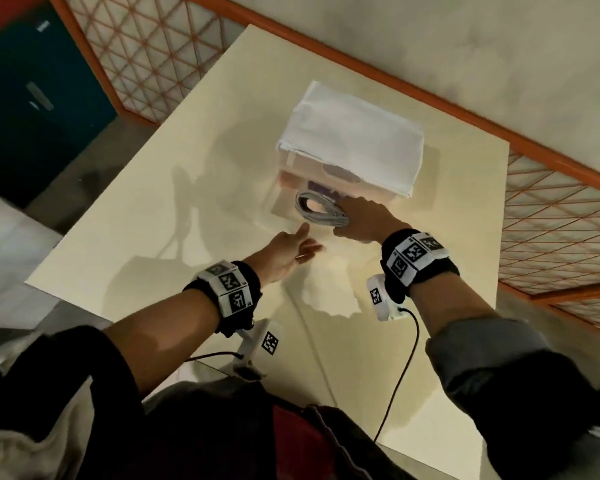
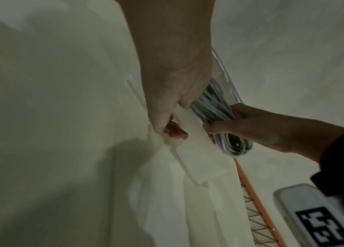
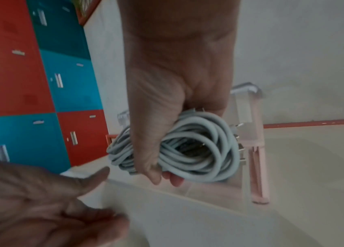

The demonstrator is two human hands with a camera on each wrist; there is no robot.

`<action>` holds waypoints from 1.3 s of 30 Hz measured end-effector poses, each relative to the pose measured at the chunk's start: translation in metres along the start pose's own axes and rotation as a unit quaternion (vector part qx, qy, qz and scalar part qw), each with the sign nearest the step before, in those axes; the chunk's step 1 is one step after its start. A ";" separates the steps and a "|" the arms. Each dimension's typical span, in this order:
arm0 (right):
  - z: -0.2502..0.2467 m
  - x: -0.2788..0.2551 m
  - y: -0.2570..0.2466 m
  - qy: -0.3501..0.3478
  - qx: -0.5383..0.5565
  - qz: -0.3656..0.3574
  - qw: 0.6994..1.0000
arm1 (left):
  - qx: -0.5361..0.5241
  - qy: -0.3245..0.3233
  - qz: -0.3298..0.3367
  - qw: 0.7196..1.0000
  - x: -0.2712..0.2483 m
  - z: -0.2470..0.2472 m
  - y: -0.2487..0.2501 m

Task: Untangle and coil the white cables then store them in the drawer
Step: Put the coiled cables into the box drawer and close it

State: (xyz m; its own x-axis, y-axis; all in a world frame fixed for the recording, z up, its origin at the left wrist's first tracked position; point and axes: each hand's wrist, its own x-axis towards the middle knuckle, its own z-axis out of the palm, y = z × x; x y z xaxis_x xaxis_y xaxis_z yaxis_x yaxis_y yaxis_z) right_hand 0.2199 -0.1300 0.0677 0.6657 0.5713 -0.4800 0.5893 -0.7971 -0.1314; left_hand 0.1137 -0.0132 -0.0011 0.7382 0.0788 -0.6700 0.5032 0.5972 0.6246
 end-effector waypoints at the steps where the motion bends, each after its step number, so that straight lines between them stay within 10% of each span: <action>1: 0.002 0.005 0.000 -0.009 -0.008 0.001 1.000 | -0.006 -0.005 0.000 1.000 -0.001 -0.001 0.000; 9: 0.027 0.035 0.003 -0.076 0.171 0.051 0.981 | -0.033 0.005 0.004 0.999 -0.001 0.002 0.000; 18: 0.038 0.041 0.009 0.002 0.392 0.159 0.906 | -0.037 0.005 -0.006 0.999 0.000 -0.001 0.003; 25: 0.046 0.039 -0.002 0.143 0.394 0.206 0.884 | -0.060 0.006 -0.013 0.998 0.002 0.005 0.002; 39: 0.057 0.050 -0.007 0.135 0.328 0.284 0.891 | -0.098 0.017 -0.023 0.995 -0.001 0.010 0.006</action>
State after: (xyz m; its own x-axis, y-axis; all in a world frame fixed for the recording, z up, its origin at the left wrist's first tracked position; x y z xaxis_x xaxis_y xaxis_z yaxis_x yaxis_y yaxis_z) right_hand 0.2235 -0.1072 -0.0045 0.9092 -0.0044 -0.4164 -0.2126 -0.8646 -0.4552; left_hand 0.1204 -0.0178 0.0074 0.6988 0.0738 -0.7115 0.4357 0.7450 0.5051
